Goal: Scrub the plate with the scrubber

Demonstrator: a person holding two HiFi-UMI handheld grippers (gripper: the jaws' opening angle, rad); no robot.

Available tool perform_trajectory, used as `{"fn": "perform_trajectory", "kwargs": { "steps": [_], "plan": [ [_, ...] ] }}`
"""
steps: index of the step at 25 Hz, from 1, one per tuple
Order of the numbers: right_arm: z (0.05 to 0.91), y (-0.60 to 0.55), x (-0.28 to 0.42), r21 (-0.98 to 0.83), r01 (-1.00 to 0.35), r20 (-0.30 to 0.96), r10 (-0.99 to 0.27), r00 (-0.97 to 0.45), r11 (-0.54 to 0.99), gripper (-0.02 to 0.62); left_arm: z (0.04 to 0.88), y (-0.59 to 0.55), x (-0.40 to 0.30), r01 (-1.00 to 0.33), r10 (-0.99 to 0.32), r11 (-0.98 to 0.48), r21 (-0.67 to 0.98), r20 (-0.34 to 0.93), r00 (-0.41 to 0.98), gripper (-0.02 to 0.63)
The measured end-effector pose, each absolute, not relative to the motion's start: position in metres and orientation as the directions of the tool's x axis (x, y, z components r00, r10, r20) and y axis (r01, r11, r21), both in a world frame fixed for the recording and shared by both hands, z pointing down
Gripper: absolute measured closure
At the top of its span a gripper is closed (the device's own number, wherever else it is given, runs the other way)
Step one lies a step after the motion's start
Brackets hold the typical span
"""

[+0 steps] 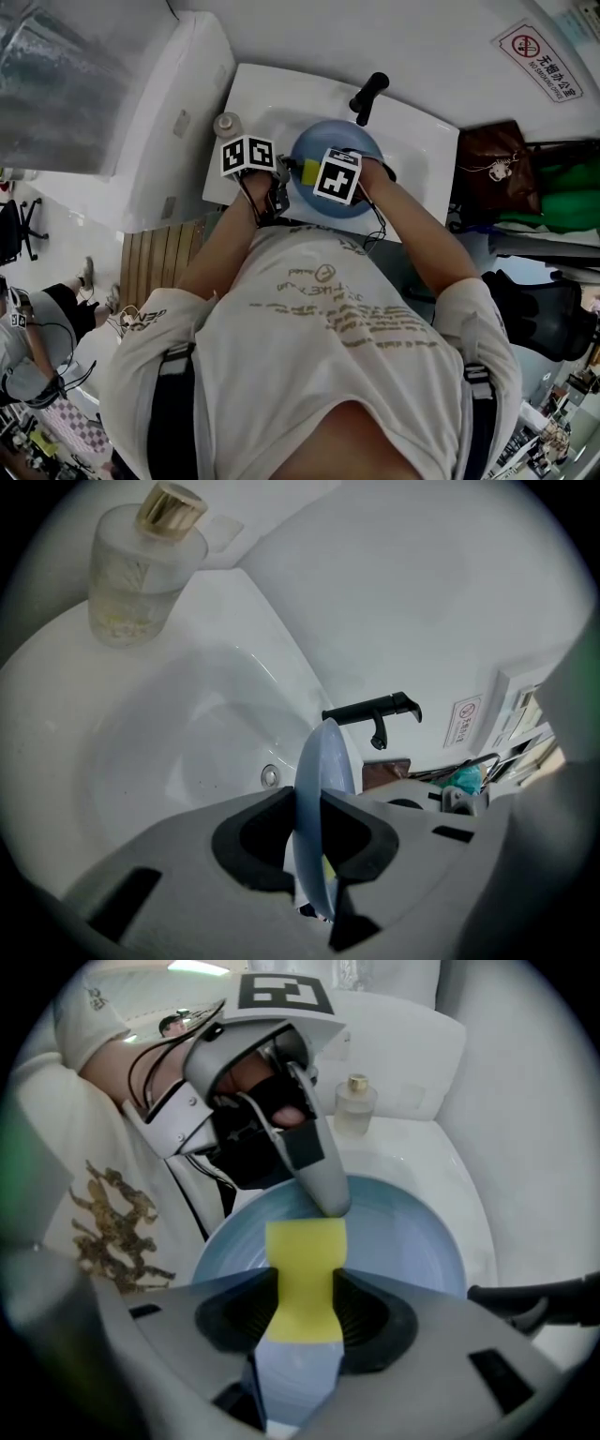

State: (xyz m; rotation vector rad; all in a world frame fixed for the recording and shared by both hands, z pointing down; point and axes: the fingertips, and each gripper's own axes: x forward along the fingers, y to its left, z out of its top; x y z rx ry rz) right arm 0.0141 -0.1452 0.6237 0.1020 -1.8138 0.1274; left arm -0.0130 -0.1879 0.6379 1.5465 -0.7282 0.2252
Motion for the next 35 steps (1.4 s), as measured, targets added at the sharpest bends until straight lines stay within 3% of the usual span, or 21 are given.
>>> {"fn": "perform_trajectory", "kwargs": {
  "steps": [5,9,18,25,35],
  "plan": [
    [0.632,-0.125,0.031,-0.081,-0.063,0.972,0.065,-0.227,0.995,0.403,0.643,-0.197,-0.017,-0.585,-0.304,0.072,0.808,0.576,0.759,0.543],
    [0.631,-0.131,0.047,-0.063,-0.153,0.965,0.02,-0.262,0.986,0.407,0.647,-0.199,-0.018,-0.582,-0.299,0.1,0.807,0.582,0.756,0.543],
    [0.588,-0.16,0.076,0.038,-0.518,0.789,-0.344,-0.509,0.854,0.423,0.666,-0.199,-0.009,-0.598,-0.235,0.158,0.786,0.618,0.75,0.541],
    [0.55,-0.164,0.106,0.066,-0.743,0.576,-0.633,-0.516,0.666,0.425,0.685,-0.188,0.009,-0.62,-0.172,0.197,0.759,0.65,0.74,0.534],
    [0.537,-0.148,0.142,0.011,-0.847,0.504,-0.735,-0.455,0.532,0.423,0.706,-0.182,0.019,-0.6,-0.149,0.321,0.733,0.665,0.732,0.529]
  ]
}}
